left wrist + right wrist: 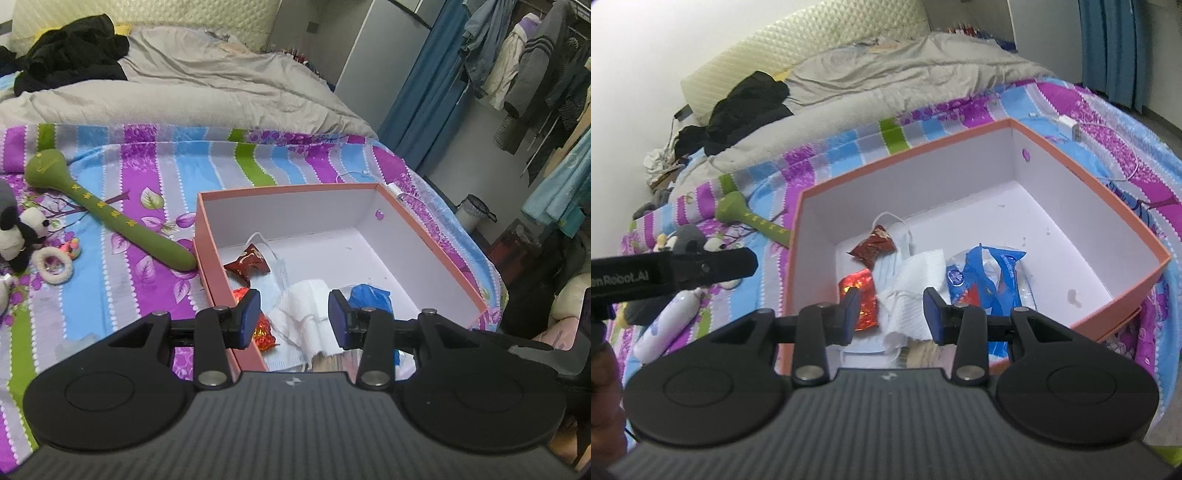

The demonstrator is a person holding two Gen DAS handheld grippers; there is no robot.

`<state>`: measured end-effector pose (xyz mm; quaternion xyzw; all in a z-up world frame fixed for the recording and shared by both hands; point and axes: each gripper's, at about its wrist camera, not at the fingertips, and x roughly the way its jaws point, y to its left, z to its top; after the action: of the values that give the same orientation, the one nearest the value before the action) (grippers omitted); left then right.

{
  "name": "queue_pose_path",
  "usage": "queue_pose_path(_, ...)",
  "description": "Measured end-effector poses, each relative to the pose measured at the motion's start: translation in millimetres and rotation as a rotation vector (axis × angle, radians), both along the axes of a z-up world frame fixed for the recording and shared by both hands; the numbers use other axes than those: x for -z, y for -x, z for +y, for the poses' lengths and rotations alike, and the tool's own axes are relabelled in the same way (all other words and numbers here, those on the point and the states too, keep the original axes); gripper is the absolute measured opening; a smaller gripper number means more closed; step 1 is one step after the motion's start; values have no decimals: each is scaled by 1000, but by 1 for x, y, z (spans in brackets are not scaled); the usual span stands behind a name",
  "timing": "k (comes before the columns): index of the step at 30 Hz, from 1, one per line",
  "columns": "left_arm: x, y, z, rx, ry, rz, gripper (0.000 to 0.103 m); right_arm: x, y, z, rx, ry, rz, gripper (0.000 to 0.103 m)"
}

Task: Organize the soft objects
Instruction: 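Withdraw both tools from the pink box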

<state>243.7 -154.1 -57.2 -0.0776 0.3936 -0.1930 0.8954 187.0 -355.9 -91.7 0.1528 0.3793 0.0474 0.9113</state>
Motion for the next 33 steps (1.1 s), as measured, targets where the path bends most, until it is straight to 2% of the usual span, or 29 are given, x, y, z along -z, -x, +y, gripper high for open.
queue_pose_path(16, -30, 88, 30, -16, 13, -69, 46, -34, 66, 24, -34, 27, -82, 41)
queue_pose_path(33, -33, 160, 77, -96, 19, -84, 46, -39, 119, 57, -94, 41, -107, 41)
